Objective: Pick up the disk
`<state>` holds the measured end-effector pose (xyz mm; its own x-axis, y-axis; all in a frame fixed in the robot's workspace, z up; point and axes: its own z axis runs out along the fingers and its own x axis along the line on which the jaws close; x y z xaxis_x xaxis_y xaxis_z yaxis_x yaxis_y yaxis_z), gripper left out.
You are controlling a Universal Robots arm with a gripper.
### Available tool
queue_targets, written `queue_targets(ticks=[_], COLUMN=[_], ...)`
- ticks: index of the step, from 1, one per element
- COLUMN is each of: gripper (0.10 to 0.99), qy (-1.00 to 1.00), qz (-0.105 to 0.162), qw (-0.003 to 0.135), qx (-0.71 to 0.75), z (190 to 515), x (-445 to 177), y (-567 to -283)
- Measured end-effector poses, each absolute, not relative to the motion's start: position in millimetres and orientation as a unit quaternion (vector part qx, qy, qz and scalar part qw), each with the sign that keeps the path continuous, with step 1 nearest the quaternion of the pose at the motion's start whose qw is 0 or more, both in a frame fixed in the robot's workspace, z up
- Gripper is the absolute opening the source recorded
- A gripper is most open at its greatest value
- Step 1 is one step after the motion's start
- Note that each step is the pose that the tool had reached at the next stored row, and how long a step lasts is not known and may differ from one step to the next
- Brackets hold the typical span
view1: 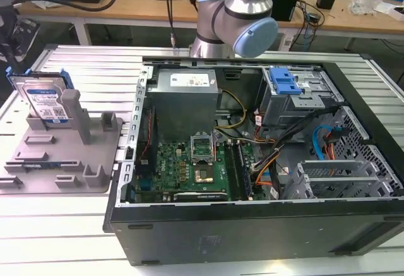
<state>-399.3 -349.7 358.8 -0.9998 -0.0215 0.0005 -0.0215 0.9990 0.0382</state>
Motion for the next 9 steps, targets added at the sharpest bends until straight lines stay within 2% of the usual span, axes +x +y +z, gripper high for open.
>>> queue_targets(ticks=[9], gripper=[0.106], qy=[-0.995], qz=[-0.019], qw=[0.002], qx=[0.102], z=[358.8], x=[-399.4], y=[-337.6])
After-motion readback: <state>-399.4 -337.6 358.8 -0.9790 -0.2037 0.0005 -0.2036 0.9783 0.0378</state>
